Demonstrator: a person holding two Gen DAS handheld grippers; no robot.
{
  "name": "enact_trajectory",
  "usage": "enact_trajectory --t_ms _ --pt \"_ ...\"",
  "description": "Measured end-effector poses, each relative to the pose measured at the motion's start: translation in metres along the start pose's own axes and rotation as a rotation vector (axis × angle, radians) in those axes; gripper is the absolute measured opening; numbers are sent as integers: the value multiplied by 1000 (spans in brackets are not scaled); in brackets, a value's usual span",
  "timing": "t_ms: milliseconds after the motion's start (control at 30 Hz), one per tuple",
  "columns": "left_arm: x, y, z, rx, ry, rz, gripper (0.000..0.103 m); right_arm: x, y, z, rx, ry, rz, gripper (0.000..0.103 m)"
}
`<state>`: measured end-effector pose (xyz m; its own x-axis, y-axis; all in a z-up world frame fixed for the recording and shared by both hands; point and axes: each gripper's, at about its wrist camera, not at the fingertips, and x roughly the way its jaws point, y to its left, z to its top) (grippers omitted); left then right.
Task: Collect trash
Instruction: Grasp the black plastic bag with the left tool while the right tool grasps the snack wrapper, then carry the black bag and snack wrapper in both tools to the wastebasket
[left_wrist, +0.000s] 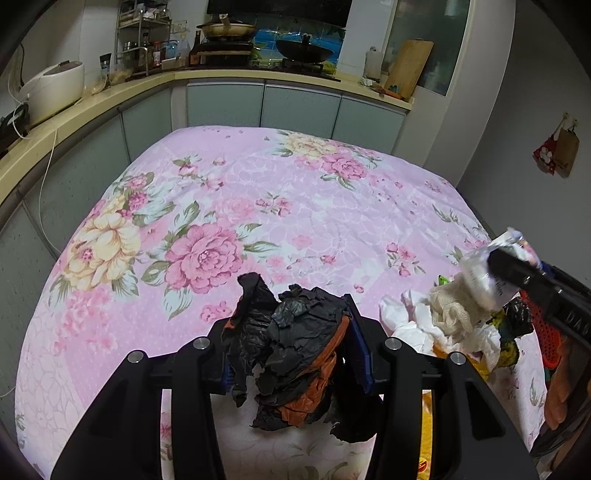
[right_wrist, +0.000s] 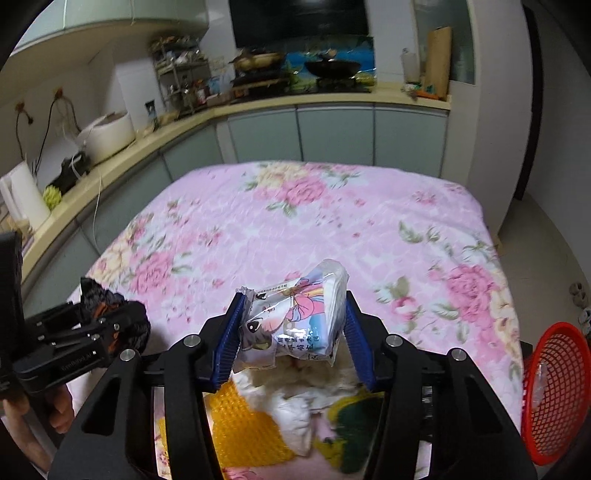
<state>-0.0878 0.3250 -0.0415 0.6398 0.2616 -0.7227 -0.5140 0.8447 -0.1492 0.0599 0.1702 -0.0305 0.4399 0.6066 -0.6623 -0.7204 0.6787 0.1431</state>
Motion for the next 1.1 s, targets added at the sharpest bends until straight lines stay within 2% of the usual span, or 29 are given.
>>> enact_trajectory --t_ms 233,533,933,1100 --pt "-3 -15 15 36 -33 -4 46 -13 -29 3 66 -25 -27 50" --pt "-7 -53 35 101 -84 -26 46 -31 -56 -1 123 -55 -48 50" --pt "-8 -124 45 220 -122 -110 46 -61 -93 -11 211 -103 -77 50" --pt "-7 -155 49 243 -123 -170 46 -75 -113 -16 260 -120 -103 50"
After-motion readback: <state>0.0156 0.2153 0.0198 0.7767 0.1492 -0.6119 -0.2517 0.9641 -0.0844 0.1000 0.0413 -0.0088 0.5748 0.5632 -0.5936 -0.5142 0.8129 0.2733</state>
